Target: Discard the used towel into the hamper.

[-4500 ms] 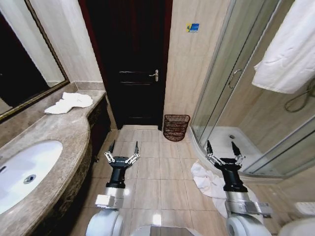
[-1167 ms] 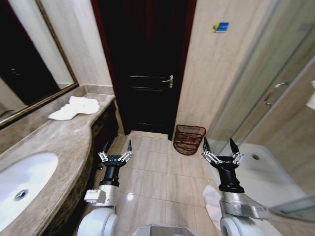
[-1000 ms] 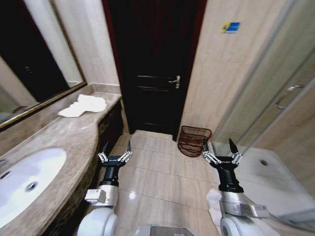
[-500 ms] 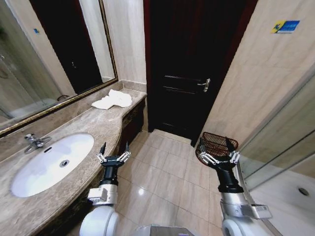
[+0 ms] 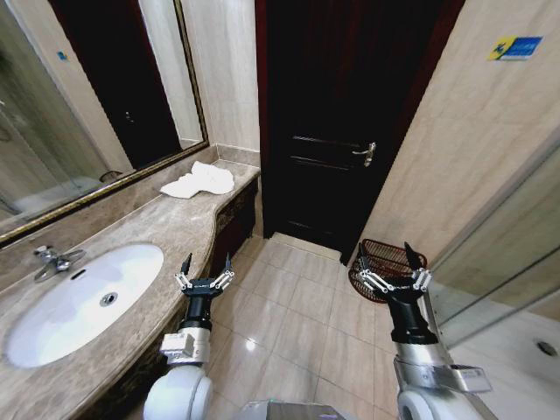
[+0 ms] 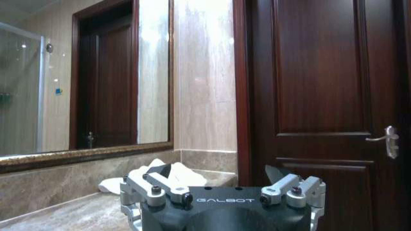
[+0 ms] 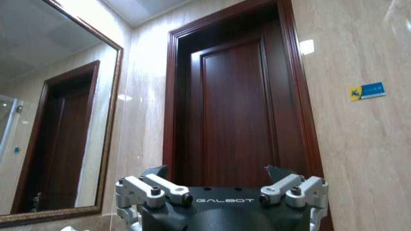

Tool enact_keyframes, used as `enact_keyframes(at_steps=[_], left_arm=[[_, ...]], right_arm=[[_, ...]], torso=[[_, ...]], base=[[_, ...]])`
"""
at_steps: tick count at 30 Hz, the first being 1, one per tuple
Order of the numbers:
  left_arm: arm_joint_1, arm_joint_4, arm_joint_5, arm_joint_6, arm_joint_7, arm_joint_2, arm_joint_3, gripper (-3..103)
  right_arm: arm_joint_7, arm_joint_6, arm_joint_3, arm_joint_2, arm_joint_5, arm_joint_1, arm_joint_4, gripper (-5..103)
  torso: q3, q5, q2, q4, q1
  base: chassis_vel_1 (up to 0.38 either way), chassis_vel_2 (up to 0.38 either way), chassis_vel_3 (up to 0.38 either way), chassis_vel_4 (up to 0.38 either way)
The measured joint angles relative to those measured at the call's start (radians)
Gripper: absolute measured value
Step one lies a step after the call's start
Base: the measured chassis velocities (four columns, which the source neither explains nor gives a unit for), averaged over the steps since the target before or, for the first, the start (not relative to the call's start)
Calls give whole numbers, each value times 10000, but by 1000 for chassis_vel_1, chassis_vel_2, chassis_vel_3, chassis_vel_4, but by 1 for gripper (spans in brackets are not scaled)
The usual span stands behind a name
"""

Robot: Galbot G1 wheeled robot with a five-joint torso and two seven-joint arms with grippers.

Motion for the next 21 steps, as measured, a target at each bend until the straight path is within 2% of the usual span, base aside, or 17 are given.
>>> enact_keyframes(at_steps=[4,9,21], left_arm=[[22,-56,-89,6,-22,0,-85,95],[40,-11,-103,6,-36,0,-67,99],[1,147,-255,-9,2,0,-150,99]], right_arm=[[26,-27,102,-50,201,54,-19,100],[-63,105,93,-51,236,25,-19,100],[-57,168,67,-20,284,18,-140,100]], torso=[[0,0,0,1,0],[-2,0,1,-2,-4],[-1,-1,1,-1,-3]], base=[[-117,126,117,-107],[-152,126,145,-118],[-154,166,168,-158]])
